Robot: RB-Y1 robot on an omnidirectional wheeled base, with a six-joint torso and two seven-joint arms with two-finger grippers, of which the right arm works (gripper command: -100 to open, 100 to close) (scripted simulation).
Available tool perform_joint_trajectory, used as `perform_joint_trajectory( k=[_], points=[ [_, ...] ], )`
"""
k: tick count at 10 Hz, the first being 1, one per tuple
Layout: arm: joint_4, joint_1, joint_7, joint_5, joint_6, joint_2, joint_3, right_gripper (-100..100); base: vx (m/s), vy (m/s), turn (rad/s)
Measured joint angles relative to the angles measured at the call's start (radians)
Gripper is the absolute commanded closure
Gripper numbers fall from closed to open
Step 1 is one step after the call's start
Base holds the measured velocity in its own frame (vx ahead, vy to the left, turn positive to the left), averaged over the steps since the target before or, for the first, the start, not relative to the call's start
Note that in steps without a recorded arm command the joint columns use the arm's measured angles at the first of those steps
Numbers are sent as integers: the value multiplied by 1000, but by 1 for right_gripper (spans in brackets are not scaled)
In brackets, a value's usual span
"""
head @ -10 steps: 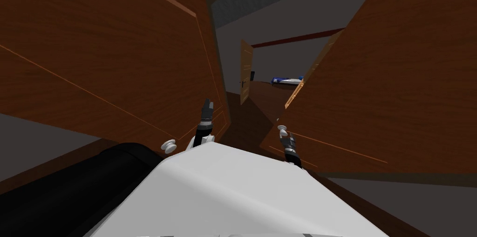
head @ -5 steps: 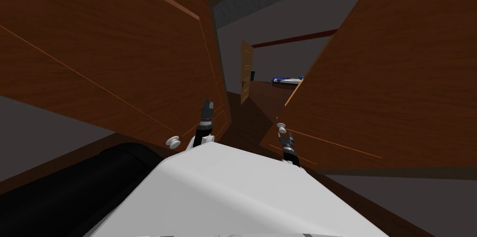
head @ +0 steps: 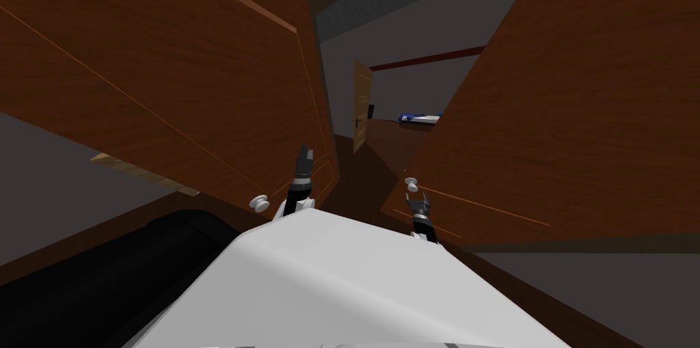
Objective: Pull the door open
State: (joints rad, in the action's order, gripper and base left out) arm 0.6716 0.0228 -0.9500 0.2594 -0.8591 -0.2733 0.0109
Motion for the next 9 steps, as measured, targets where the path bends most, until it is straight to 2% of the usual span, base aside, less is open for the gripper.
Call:
perform_joint_trajectory(
  k=[9],
  points=[
    [24,15,-229,80,29,24,46,-100,-58,-13,7]
  ],
)
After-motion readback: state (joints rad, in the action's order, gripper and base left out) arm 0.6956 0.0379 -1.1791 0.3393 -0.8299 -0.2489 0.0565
